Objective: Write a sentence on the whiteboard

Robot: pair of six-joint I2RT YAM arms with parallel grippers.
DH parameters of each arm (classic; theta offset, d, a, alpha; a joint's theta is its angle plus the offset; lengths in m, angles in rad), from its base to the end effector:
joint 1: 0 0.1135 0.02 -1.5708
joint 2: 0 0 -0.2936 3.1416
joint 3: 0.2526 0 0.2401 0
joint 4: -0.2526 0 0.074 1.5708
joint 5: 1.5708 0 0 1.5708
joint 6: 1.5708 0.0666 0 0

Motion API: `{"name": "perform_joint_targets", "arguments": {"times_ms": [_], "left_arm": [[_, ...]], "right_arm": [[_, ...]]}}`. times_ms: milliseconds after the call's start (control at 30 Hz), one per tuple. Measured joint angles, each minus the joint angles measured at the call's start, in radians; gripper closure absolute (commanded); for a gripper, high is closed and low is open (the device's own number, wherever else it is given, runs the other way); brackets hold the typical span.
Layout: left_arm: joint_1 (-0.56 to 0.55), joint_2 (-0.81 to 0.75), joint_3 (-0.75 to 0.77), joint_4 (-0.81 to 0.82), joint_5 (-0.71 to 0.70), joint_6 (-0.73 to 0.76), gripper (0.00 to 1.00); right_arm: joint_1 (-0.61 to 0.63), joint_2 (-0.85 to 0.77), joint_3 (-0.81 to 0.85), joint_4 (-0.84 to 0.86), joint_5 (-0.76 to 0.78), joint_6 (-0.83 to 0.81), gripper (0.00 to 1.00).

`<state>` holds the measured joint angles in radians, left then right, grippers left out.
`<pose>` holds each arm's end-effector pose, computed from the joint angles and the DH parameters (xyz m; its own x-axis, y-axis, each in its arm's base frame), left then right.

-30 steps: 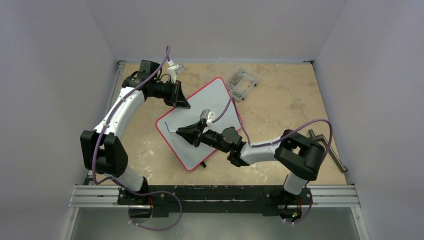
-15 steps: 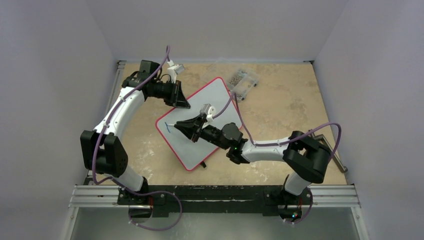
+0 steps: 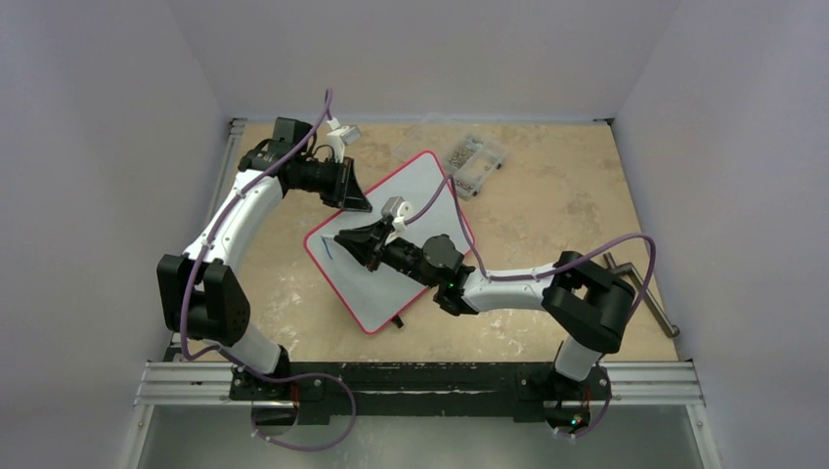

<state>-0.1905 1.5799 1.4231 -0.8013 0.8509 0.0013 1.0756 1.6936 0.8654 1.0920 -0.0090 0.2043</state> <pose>0.3140 -0.1116 0.3336 -0.8026 0.1556 -0.5759 0.5505 0.5653 -0.6144 0.1863 0.3462 0.3109 -0.0580 0.3195 -0.9458 -0.8907 0.4113 0.1936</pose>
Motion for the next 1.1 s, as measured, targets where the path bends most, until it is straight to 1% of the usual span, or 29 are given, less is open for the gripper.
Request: {"name": "perform_joint_targets", "arguments": {"times_ms": [400,800,1100], "left_arm": [[0.0,0.0,0.0,0.0,-0.002,0.0,1.0],[0.0,0.0,0.0,0.0,-0.002,0.0,1.0],[0.0,0.0,0.0,0.0,-0.003,0.0,1.0]], "right_arm": [[0.005,0.001,-0.009,0.007,0.024,0.003,1.0],[0.006,-0.069,-0.162,0.019,0.054,0.023,1.0],[0.006,-0.078,-0.176,0.017,0.07,0.042,1.0]]}}
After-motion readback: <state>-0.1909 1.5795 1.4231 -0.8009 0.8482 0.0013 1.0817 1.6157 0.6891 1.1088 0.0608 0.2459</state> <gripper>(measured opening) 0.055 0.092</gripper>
